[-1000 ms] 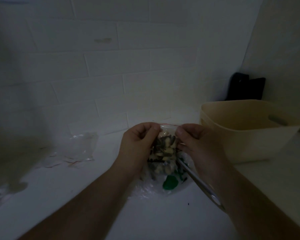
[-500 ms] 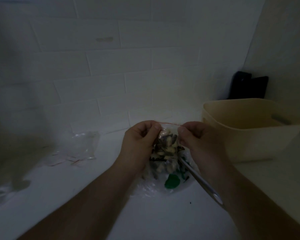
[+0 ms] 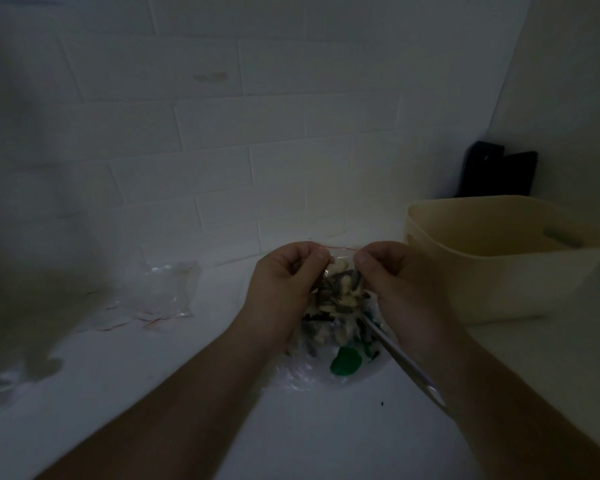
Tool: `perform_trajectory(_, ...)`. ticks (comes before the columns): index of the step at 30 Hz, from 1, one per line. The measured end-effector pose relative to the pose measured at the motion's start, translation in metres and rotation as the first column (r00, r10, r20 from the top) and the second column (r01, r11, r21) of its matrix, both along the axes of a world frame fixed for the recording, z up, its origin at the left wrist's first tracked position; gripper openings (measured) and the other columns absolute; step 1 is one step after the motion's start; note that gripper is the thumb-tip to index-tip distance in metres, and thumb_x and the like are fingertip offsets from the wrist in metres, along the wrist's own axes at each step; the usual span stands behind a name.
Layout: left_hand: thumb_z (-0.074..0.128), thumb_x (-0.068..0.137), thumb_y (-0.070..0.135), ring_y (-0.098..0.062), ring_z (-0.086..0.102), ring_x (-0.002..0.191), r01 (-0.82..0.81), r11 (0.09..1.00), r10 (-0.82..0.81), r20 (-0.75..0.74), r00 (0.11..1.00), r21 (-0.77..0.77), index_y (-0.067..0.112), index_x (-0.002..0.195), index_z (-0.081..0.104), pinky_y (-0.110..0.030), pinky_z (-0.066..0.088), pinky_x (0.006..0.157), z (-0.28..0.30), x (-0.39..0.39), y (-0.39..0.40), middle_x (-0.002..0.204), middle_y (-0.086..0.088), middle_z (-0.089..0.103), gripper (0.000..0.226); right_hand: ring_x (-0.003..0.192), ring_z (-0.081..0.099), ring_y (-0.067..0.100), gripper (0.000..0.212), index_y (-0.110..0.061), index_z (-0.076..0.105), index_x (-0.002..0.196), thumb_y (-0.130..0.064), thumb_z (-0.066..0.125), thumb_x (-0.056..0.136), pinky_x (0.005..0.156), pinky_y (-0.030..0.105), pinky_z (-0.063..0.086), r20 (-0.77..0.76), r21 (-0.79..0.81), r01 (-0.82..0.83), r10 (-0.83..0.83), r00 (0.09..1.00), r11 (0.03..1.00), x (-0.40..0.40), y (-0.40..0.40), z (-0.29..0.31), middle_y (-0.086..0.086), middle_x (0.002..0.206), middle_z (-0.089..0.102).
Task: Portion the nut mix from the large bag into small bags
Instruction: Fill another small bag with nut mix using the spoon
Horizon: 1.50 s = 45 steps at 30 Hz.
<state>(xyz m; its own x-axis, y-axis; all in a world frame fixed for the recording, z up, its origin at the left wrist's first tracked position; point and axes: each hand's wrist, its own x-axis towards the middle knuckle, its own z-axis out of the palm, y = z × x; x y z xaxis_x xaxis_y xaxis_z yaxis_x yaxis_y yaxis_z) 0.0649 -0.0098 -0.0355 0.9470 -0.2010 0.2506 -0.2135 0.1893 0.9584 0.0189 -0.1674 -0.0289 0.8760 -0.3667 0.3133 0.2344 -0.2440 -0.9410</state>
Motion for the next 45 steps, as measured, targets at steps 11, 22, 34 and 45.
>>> perform_trajectory(11,0.073,0.095,0.021,-0.032,0.073,0.089,0.009,0.998,-0.011,0.030,0.999,0.056,0.010,0.094,0.078,-0.064,0.058,0.092,-0.003,0.002,0.002,0.095,-0.019,0.078,0.012,0.066,0.069,0.000,0.015,-0.020,0.074,0.084,-0.019,0.068,0.098,0.059,0.012,0.049,0.018,-0.009,-0.027,0.027,0.999,1.000,-0.007,0.004,0.005,-0.010,0.073,0.074)
perform_trajectory(22,0.072,0.094,0.024,-0.032,0.072,0.085,0.001,0.997,-0.004,0.052,0.999,0.072,0.006,0.093,0.076,-0.063,0.059,0.088,-0.003,0.001,0.002,0.095,-0.023,0.076,0.018,0.080,0.076,0.011,0.009,-0.022,0.078,0.093,-0.026,0.070,0.097,0.074,0.031,0.062,-0.041,-0.002,-0.064,0.063,0.997,0.998,-0.010,0.008,0.005,-0.005,0.085,0.079)
perform_trajectory(34,0.068,0.098,0.009,-0.009,0.068,0.075,0.014,0.995,-0.024,0.096,0.995,0.099,0.012,0.086,0.075,-0.024,0.056,0.071,-0.002,-0.003,0.000,0.080,0.001,0.074,0.014,0.078,0.076,0.015,0.014,-0.019,0.078,0.087,-0.022,0.069,0.097,0.078,0.040,0.064,-0.051,-0.014,-0.060,0.059,0.997,0.998,-0.012,0.011,0.008,-0.001,0.081,0.078)
perform_trajectory(45,0.067,0.099,0.008,-0.009,0.068,0.076,0.061,0.990,-0.075,0.107,0.991,0.130,0.011,0.090,0.076,-0.022,0.056,0.072,-0.001,-0.008,0.000,0.082,-0.001,0.075,0.014,0.079,0.074,0.021,0.012,-0.020,0.076,0.080,-0.020,0.073,0.092,0.076,0.041,0.061,-0.047,-0.026,-0.028,0.027,0.999,0.999,-0.010,0.011,0.006,0.001,0.079,0.076)
